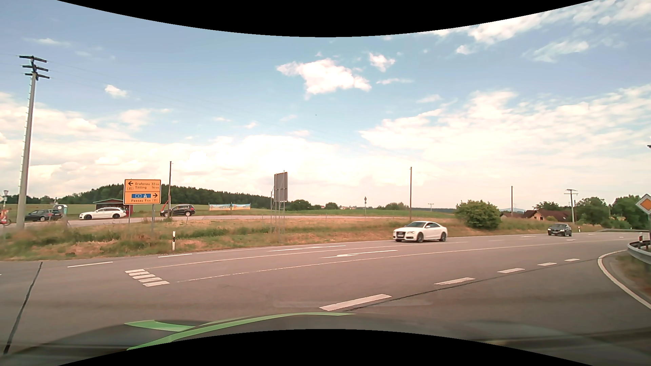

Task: Follow the waypoints while adhering to traffic rules and regulations

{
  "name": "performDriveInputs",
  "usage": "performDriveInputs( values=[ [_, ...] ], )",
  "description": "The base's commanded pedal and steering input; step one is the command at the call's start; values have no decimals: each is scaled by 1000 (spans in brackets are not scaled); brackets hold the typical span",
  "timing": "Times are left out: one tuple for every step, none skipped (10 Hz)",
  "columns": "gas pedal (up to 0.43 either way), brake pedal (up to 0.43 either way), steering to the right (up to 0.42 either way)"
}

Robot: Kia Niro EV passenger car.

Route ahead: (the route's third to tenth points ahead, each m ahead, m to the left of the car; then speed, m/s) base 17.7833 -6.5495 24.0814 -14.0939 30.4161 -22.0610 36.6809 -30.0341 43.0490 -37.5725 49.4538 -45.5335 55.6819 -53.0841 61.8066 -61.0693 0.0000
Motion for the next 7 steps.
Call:
performDriveInputs(
  values=[
    [0, 238, 195],
    [0, 238, 194],
    [0, 238, 194],
    [0, 238, 193],
    [0, 238, 193],
    [0, 238, 193],
    [0, 238, 193]
  ],
)
